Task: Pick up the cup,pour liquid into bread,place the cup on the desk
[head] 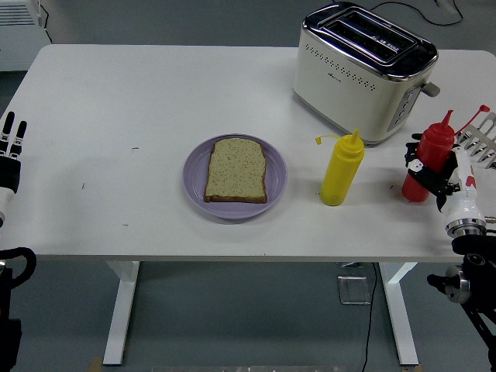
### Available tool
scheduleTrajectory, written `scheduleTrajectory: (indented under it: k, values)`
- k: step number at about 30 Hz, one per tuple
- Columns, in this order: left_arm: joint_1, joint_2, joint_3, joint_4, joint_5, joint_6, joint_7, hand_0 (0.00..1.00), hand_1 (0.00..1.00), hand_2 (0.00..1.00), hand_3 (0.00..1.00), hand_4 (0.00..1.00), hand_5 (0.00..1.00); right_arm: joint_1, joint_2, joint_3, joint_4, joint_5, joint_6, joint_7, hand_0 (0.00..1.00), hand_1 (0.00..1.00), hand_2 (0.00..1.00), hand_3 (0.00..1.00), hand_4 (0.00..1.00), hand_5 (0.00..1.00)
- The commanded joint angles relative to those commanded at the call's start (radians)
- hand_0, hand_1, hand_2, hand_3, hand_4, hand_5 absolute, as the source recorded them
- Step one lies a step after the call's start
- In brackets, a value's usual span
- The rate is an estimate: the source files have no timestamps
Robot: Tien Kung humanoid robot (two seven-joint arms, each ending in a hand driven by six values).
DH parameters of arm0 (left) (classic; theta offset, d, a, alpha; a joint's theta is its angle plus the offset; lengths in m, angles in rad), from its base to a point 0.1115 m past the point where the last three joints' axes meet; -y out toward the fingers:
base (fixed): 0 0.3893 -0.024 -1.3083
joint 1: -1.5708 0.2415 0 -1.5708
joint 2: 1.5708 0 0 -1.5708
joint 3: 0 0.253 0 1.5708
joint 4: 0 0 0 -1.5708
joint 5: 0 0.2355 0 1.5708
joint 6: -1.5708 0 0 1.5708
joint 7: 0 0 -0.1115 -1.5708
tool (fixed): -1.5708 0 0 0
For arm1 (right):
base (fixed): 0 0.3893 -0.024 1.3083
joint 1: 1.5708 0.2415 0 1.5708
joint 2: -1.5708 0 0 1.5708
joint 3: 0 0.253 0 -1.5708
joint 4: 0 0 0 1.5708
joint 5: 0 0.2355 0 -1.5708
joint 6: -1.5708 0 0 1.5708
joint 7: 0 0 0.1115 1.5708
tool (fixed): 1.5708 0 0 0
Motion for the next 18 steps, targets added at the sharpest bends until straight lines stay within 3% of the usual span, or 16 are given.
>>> scheduleTrajectory:
  k: [6, 7, 13, 15, 18]
  values:
    - [0.000, 0.000, 0.000, 0.000, 0.000, 0.000, 0.000, 0.785, 0.736, 0.736, 0.694, 0.509, 0.998, -0.004, -0.003, 0.019, 0.028, 0.009, -0.011, 0.007, 0.307, 0.326, 0.392, 0.459, 0.446, 0.024]
    - [0.000, 0.000, 0.000, 0.000, 0.000, 0.000, 0.000, 0.785, 0.736, 0.736, 0.694, 0.509, 0.998, -0.005, -0.005, 0.026, 0.036, 0.009, -0.015, 0.007, 0.265, 0.274, 0.352, 0.452, 0.463, 0.010]
    - [-0.003, 0.001, -0.001, -0.001, 0.000, 0.000, -0.001, 0.785, 0.736, 0.737, 0.694, 0.509, 0.998, -0.004, -0.026, 0.083, 0.104, -0.035, -0.019, -0.005, 0.236, 0.248, 0.344, 0.452, 0.478, 0.002]
    - [-0.003, 0.001, -0.002, -0.001, 0.000, 0.000, -0.001, 0.785, 0.736, 0.737, 0.694, 0.509, 0.998, -0.001, -0.034, 0.095, 0.121, -0.063, -0.022, -0.016, 0.236, 0.248, 0.344, 0.452, 0.478, 0.002]
    - [-0.003, 0.000, 0.000, 0.000, 0.000, 0.000, -0.001, 0.785, 0.737, 0.736, 0.694, 0.509, 0.998, 0.008, -0.055, 0.129, 0.159, -0.175, -0.032, -0.092, 0.224, 0.243, 0.337, 0.448, 0.495, 0.002]
